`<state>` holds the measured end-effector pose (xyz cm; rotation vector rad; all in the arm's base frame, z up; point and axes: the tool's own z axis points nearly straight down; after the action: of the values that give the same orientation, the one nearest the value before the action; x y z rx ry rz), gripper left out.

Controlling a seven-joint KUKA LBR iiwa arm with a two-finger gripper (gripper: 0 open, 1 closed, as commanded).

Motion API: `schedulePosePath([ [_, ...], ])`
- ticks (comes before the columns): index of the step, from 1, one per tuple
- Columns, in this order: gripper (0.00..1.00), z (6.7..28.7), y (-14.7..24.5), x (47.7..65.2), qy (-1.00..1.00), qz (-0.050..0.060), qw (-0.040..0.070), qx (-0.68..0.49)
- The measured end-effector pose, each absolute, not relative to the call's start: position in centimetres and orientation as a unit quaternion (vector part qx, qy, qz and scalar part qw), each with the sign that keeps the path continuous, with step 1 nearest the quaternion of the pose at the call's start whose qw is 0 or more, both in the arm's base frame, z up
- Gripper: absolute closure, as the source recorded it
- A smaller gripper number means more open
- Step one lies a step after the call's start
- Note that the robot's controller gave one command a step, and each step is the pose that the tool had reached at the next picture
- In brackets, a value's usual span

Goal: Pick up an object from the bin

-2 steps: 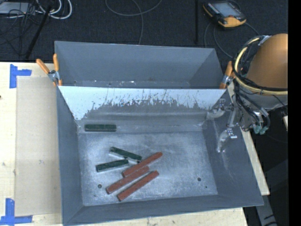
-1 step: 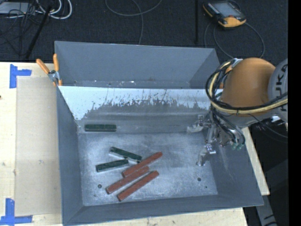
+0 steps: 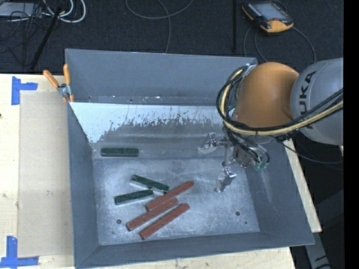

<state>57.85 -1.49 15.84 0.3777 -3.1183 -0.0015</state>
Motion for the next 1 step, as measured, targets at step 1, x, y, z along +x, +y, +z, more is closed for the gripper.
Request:
schedulePosePath([
  [1,0.00,14.08,0.53,59.33,-1.000,0.000,-0.001,0.014],
])
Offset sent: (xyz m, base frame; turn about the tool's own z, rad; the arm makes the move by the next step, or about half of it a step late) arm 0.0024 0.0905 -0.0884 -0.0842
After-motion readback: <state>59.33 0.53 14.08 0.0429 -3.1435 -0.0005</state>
